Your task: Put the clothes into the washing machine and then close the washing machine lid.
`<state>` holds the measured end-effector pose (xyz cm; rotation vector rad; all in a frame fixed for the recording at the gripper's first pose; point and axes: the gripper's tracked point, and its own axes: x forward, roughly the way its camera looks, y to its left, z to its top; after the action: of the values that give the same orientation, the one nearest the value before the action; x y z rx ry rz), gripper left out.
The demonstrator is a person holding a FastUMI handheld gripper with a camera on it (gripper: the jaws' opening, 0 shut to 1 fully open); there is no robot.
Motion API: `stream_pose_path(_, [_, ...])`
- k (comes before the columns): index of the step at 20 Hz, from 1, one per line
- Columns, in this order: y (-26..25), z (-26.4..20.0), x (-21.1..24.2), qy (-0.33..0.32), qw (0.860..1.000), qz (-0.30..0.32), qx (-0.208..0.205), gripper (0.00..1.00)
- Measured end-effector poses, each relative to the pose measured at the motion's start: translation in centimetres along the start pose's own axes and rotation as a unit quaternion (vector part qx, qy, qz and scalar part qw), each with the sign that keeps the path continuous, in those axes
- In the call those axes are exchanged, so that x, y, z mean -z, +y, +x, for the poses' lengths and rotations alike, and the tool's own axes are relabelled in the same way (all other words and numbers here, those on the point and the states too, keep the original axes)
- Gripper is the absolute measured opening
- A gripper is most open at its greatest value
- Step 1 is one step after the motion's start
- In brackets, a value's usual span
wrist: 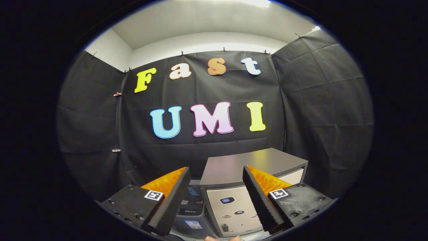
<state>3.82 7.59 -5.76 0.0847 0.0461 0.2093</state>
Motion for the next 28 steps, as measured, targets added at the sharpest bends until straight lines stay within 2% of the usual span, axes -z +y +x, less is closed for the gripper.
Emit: stream_pose_path(28, [0.3, -0.25, -0.52, 0.004, 1.0, -0.007, 0.002, 0.99])
